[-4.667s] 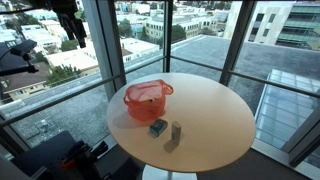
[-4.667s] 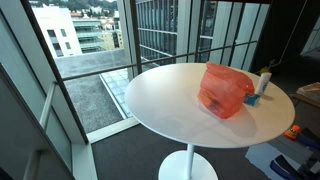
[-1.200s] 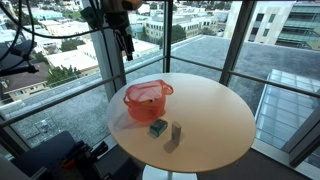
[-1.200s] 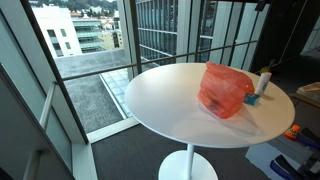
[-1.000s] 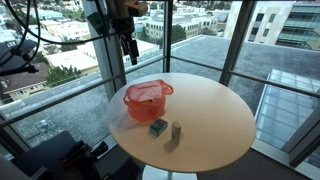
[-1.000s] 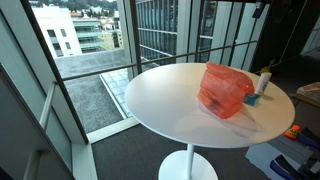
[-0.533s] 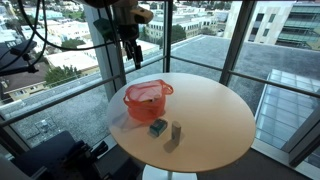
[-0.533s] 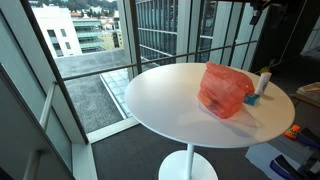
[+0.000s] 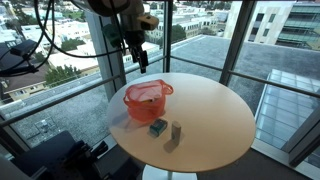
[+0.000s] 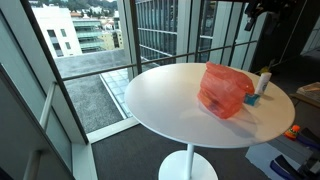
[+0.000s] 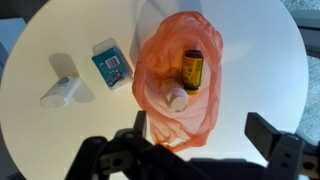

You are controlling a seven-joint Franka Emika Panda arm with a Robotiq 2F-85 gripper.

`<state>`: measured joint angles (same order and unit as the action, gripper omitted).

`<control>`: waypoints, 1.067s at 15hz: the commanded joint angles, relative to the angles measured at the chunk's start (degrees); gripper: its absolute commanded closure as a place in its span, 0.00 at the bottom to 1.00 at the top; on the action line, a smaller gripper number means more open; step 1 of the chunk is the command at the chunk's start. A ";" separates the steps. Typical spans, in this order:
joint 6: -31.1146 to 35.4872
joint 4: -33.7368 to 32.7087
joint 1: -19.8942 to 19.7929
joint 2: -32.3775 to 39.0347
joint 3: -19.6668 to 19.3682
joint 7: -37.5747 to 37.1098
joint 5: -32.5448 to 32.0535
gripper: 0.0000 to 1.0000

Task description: Remove the white bottle from the plastic and put it on the table

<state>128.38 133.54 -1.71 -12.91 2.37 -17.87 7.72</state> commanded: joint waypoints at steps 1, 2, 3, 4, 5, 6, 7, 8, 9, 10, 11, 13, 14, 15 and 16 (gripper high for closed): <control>2.03 -3.70 -0.61 3.95 -0.89 0.36 -2.22 0.00; 2.64 -4.35 -0.72 4.79 -1.13 0.11 -3.01 0.00; 2.51 -5.22 -0.79 5.62 -1.32 -0.04 -3.77 0.00; 2.52 -5.84 -0.81 6.31 -1.47 -0.20 -4.37 0.00; 2.49 -6.46 -0.81 6.93 -1.60 -0.37 -5.12 0.00; 2.59 -6.87 -0.74 7.49 -1.73 -0.26 -5.53 0.00; 3.05 -7.17 -0.70 8.07 -1.79 -0.29 -5.95 0.00; 3.26 -7.31 -0.60 8.58 -1.86 -0.24 -6.24 0.00; 3.61 -7.29 -0.52 9.12 -1.87 -0.36 -6.66 0.00; 4.15 -7.27 -0.47 9.73 -1.85 -0.55 -7.21 0.00; 4.30 -7.29 -0.35 10.36 -1.85 -0.35 -7.42 0.00; 4.55 -7.42 -0.19 11.81 -1.87 -0.28 -8.06 0.00; 4.01 -7.98 -0.08 12.63 -1.92 0.07 -7.95 0.00; 4.17 -6.02 -0.06 10.66 -2.08 0.01 -7.07 0.00; 4.18 -6.17 0.01 11.31 -2.11 0.02 -7.14 0.00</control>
<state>132.75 127.48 -2.14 -1.56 0.72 -17.89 0.58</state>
